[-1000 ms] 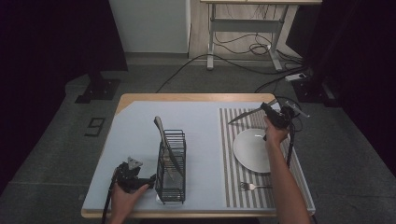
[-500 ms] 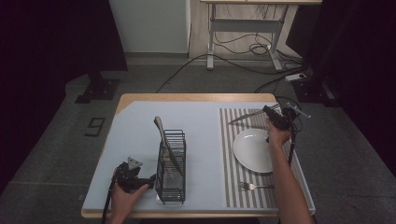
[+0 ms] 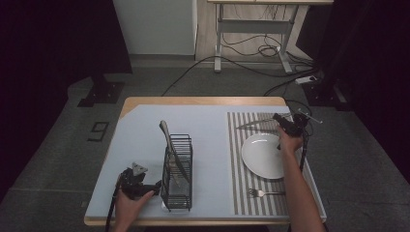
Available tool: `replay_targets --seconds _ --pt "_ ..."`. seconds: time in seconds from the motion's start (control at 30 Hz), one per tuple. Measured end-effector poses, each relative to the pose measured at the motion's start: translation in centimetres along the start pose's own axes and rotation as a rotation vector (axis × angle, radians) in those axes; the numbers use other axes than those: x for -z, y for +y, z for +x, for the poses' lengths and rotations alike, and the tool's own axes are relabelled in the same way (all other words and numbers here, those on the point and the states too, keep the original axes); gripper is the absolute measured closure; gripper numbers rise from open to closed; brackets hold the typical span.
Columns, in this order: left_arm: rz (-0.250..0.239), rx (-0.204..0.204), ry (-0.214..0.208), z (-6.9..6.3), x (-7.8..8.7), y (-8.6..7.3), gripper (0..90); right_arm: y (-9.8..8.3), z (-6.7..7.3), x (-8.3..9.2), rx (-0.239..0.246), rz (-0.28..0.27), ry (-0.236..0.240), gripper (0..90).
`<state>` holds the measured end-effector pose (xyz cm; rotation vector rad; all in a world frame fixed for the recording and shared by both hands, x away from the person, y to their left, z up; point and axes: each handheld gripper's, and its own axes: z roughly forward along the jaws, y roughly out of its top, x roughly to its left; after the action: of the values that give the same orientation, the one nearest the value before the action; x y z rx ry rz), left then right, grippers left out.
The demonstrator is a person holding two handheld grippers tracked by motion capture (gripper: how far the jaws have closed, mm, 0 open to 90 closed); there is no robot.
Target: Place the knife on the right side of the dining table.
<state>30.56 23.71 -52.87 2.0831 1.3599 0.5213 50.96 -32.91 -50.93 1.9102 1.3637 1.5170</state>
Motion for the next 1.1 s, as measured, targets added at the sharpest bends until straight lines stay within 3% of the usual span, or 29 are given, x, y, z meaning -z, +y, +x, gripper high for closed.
replay_targets --seconds 0.6,1.1 --pt "0.0 0.0 0.0 0.0 0.0 0.0 0.0 -0.5 -1.1 -0.8 -0.045 0.053 -0.03 61.4" --pt "0.0 0.0 0.0 0.0 0.0 0.0 0.0 -1.0 -1.3 -1.3 -0.03 0.082 -0.067 55.9"
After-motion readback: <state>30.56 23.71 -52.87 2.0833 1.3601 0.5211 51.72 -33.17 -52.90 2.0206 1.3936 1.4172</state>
